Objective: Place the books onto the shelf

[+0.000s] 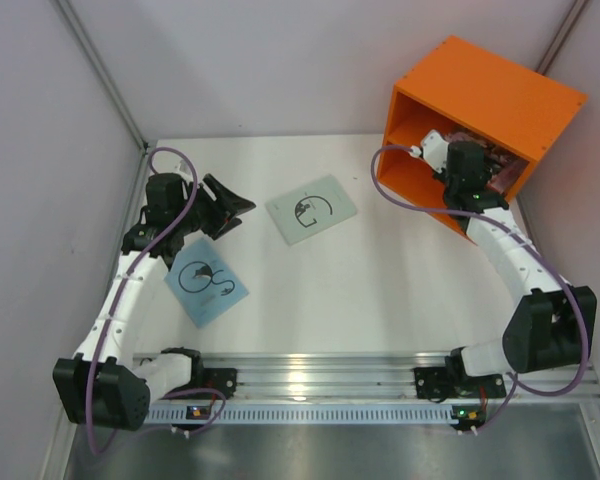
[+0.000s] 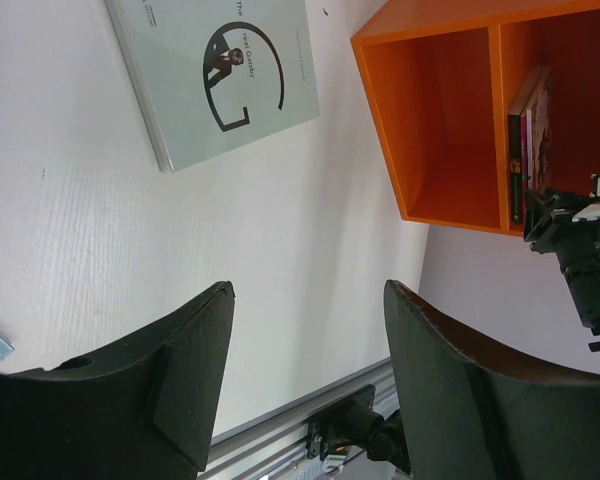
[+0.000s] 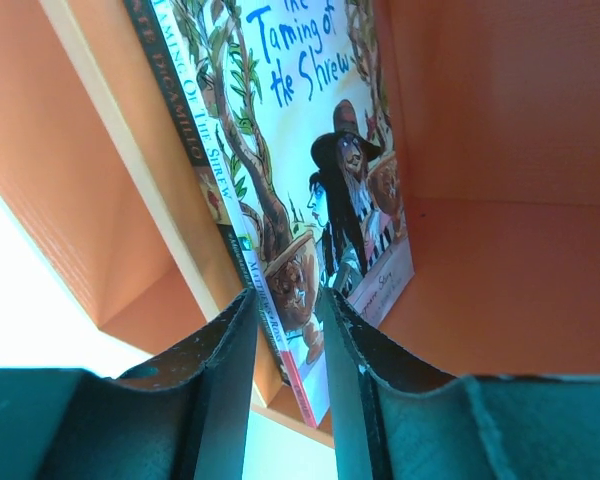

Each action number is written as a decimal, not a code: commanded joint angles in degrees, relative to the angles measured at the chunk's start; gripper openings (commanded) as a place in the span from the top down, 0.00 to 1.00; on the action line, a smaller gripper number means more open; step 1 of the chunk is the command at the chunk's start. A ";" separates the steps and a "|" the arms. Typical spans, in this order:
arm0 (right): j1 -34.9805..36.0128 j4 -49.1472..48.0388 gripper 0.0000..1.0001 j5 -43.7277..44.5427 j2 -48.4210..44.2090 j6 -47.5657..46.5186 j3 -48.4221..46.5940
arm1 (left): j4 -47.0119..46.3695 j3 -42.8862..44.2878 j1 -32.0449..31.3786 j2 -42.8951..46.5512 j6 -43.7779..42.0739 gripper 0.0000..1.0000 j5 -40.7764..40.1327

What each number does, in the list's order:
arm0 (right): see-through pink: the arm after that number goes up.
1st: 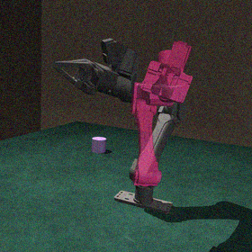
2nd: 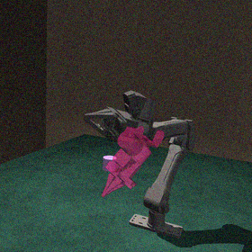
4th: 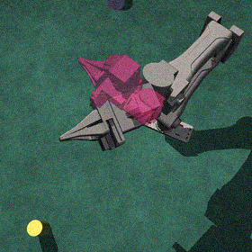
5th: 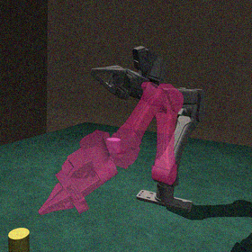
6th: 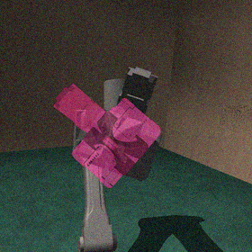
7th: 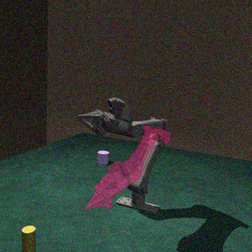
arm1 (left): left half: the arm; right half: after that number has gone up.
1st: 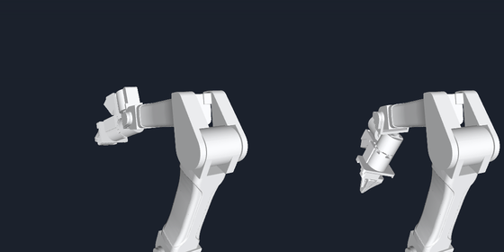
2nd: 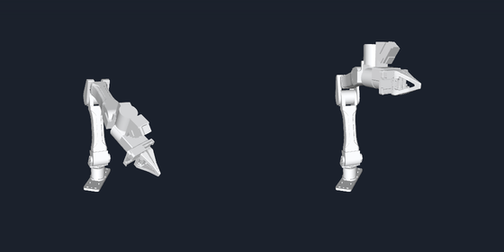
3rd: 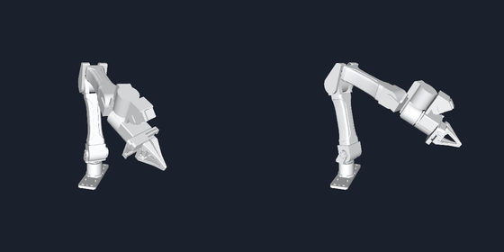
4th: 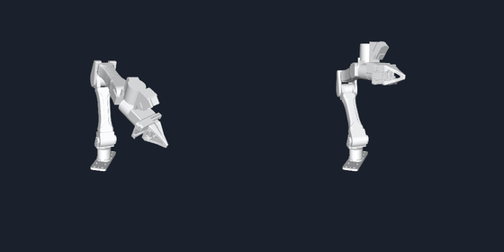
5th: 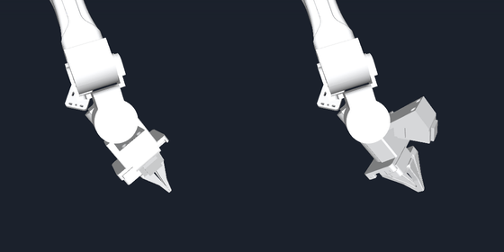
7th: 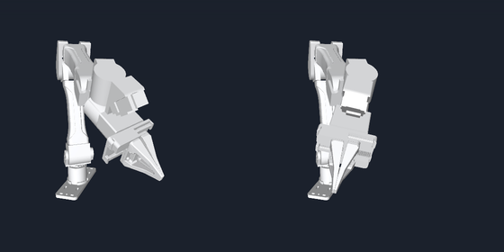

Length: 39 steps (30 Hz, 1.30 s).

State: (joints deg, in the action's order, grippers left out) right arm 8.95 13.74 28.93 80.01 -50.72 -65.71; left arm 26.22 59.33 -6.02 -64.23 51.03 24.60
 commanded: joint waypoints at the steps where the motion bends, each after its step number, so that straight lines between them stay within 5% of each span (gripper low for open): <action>1: -0.16 0.06 0.67 -3.17 -1.61 2.82 -2.93 | -0.11 1.40 0.31 1.03 -1.01 0.34 0.01; 39: -1.04 -4.60 0.84 4.38 1.99 1.50 -2.67 | -0.47 -0.09 0.31 1.56 -1.28 0.34 -0.43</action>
State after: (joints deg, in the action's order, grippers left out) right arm 8.86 12.47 31.11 81.93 -49.06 -65.82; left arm 27.07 59.33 -6.02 -64.23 50.76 24.40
